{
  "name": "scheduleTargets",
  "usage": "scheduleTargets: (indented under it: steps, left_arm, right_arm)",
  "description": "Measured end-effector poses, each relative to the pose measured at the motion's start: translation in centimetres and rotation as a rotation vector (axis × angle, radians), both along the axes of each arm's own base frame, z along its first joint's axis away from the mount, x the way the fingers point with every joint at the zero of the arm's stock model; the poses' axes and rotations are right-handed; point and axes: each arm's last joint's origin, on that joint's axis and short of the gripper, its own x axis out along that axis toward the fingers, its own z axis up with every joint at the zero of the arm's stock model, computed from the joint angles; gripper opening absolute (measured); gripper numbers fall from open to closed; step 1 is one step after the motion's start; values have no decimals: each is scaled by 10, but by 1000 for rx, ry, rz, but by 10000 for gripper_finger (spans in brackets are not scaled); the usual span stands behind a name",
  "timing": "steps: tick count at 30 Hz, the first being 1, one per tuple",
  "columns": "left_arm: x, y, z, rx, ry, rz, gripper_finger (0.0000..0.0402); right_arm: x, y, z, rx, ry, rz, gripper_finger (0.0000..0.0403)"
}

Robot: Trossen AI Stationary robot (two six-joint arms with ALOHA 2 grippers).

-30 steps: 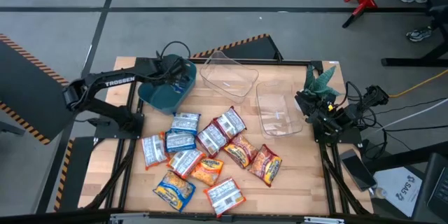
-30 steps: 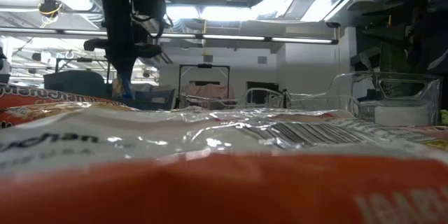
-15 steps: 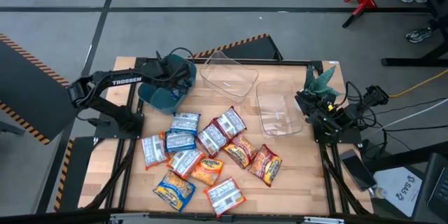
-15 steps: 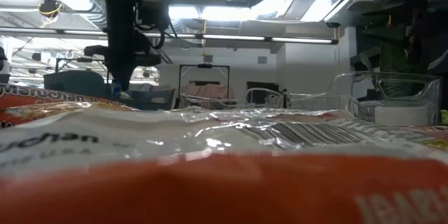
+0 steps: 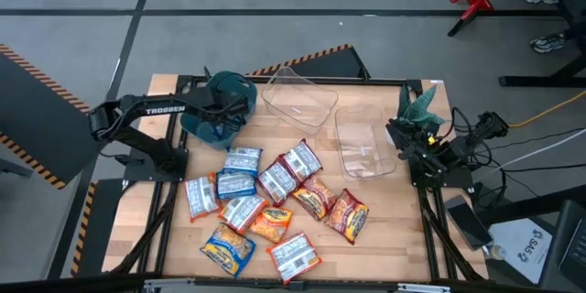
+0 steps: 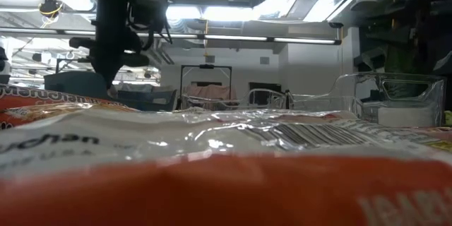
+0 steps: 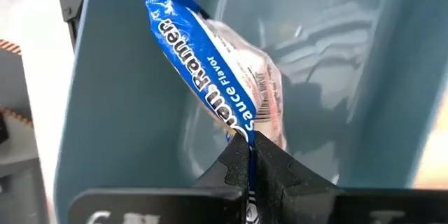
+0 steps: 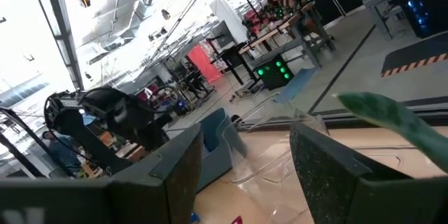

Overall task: Sort Maruchan noodles
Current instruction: Put the blue noodle pack into the blue bin

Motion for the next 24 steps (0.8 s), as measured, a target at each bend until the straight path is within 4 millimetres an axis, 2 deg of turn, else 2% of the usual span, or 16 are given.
scheduleTargets:
  steps: [5,9,17,21,24]
  left_arm:
    - [9,5,1,62,-98,11,10]
    - [17,13,3,71,-186,-50,41]
    - [31,27,10,173,-351,-55,104]
    - [38,37,15,170,-465,-120,113]
    - [38,40,15,167,-494,-93,111]
  right_arm:
    - [0,0,0,-1,2,0,205]
    - [0,0,0,-1,2,1,205]
    - [0,0,0,-3,3,1,205]
    - [0,0,0,-4,6,0,205]
    - [0,0,-1,-7,9,0,205]
